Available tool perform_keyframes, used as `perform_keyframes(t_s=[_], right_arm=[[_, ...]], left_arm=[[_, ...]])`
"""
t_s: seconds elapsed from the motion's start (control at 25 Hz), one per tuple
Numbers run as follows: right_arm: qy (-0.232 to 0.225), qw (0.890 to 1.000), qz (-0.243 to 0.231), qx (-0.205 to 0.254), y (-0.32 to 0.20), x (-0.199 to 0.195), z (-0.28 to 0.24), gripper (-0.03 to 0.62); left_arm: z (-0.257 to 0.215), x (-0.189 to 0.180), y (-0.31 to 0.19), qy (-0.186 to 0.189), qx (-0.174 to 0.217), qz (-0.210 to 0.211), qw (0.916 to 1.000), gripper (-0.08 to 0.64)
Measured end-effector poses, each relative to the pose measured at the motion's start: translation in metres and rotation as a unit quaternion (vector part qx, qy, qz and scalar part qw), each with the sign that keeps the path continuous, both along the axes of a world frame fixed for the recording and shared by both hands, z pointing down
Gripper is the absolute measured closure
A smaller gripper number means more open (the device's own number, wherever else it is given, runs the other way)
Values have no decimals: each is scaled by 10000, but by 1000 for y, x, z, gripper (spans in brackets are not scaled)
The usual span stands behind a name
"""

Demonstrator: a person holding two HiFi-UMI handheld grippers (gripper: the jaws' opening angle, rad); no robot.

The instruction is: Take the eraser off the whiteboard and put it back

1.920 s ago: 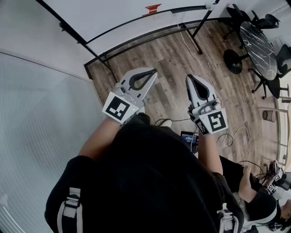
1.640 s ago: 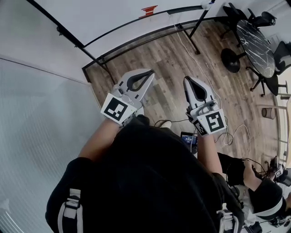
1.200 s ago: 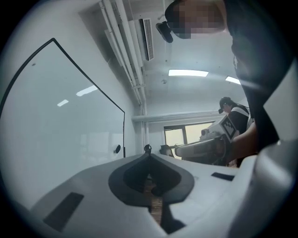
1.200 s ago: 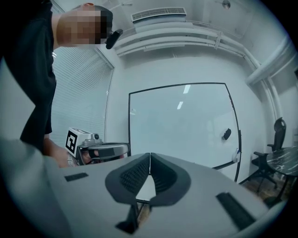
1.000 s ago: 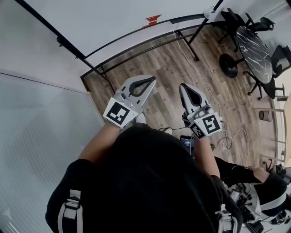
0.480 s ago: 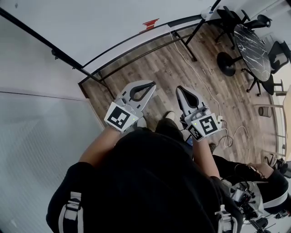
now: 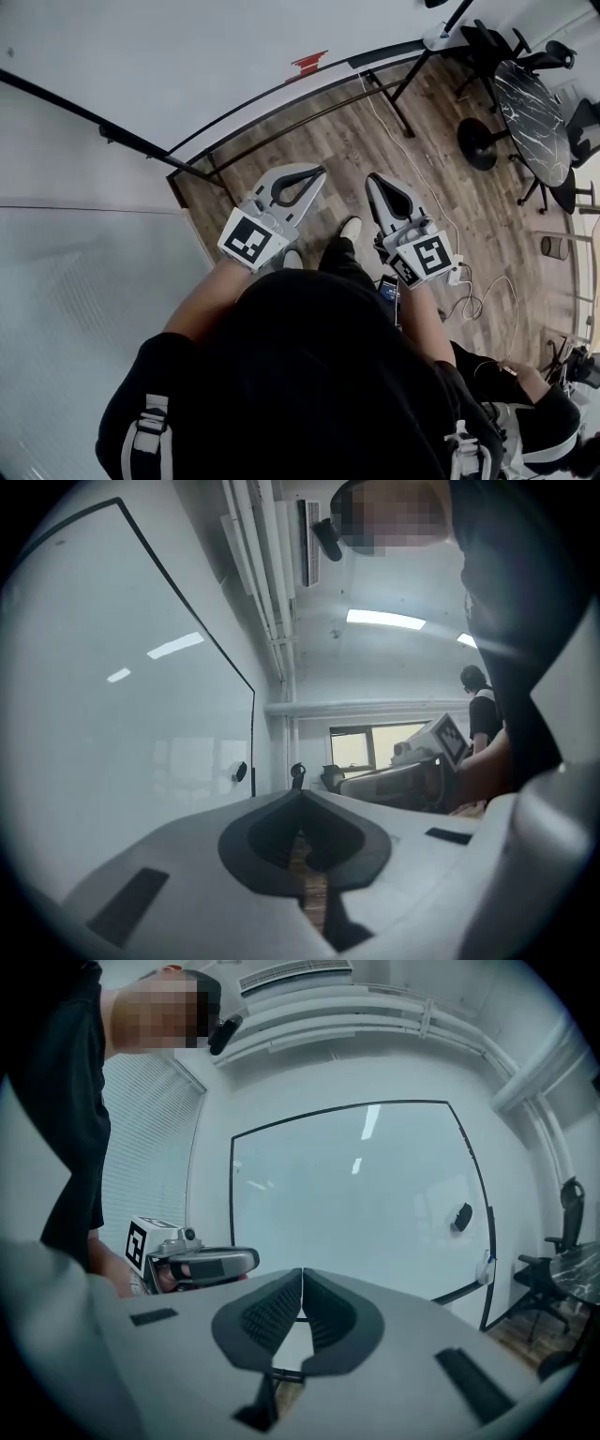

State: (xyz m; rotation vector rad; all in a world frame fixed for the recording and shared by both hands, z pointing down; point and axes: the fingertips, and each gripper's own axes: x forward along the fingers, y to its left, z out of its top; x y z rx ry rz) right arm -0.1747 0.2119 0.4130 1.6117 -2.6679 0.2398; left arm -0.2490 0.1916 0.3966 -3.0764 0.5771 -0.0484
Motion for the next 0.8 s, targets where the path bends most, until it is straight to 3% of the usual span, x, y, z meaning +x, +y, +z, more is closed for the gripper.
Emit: perform_keyframes(t_s=[0.8], right_arm=[[-63,9990,-417,120,-97,184,-10,589]], left_arm=[[-15,190,-92,-309,108,-335,9989,555]])
